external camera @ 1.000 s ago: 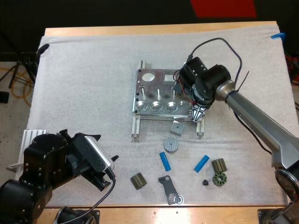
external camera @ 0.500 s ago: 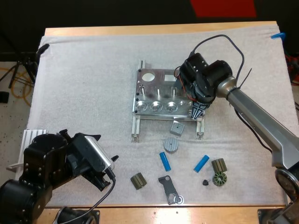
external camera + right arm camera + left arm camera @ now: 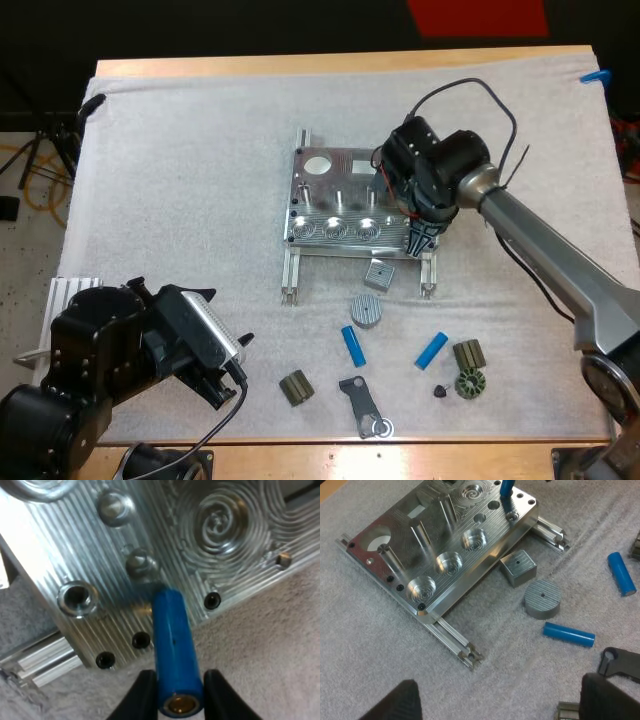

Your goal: Load cells from right to left

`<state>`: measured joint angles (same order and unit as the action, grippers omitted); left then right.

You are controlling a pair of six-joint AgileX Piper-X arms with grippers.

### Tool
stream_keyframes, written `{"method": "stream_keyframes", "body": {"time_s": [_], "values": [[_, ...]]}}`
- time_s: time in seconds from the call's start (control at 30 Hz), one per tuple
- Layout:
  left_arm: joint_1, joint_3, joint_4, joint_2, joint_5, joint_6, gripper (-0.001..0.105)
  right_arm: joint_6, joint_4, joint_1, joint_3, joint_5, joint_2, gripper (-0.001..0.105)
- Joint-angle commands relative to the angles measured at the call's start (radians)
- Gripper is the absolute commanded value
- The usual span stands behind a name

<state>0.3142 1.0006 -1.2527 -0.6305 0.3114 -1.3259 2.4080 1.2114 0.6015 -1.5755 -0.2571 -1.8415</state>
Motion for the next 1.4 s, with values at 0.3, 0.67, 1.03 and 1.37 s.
{"method": "stream_keyframes", "body": {"time_s": [0.3,0.67,1.03,1.37], "values": [[0.0,0.006,0.0,0.006,0.007,0.001,0.065,-0.011,0.013,-0.005,-0.006,-0.018,0.002,0.0],[0.0,0.006,0.0,0.006,0.007,0.001,0.065,-0.019,0.045,-0.005,-0.006,-0.03,0.01,0.0],[0.0,0.006,0.002,0.006,0.007,0.001,0.065,-0.027,0.045,-0.005,-0.006,-0.015,0.016,0.0],[0.0,0.006,0.002,0.006,0.007,0.001,0.065,-0.027,0.021,-0.005,-0.006,-0.015,-0.014,0.0]]}}
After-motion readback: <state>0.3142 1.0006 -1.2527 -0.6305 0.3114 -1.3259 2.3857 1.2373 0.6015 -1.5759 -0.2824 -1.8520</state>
